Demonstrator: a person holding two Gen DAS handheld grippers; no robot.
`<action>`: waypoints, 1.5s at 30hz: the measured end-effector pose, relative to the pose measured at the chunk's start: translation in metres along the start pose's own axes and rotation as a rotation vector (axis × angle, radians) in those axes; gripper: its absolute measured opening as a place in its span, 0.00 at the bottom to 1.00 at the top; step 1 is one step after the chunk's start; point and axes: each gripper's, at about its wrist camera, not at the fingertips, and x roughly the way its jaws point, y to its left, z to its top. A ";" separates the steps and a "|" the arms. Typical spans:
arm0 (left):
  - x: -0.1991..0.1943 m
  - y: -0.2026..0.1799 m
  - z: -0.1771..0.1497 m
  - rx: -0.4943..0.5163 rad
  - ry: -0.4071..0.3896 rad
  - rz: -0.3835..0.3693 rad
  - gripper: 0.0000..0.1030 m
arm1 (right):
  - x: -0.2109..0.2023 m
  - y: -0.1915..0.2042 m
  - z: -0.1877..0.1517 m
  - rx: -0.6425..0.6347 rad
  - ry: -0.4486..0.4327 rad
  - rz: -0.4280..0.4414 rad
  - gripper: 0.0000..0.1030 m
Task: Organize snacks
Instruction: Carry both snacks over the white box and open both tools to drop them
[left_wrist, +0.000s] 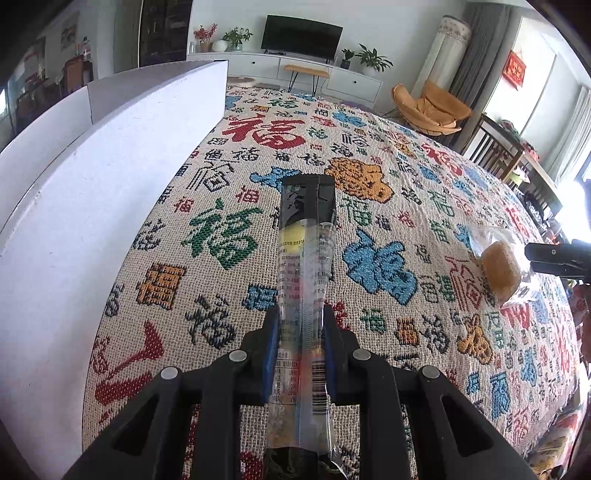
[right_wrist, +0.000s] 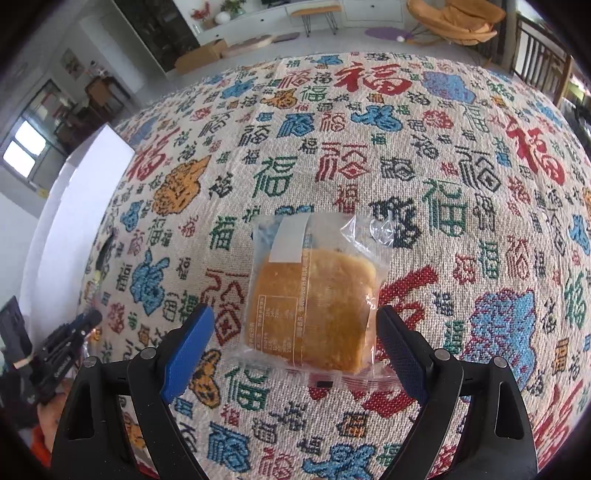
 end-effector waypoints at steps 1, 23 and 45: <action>-0.002 0.001 0.000 -0.010 -0.003 -0.006 0.20 | -0.001 0.001 0.004 0.001 0.002 0.003 0.89; -0.192 0.134 0.050 -0.275 -0.293 0.038 0.20 | -0.047 0.236 0.061 -0.326 -0.110 0.272 0.71; -0.181 0.184 -0.005 -0.410 -0.328 0.501 0.94 | 0.010 0.442 0.006 -0.684 -0.218 0.326 0.86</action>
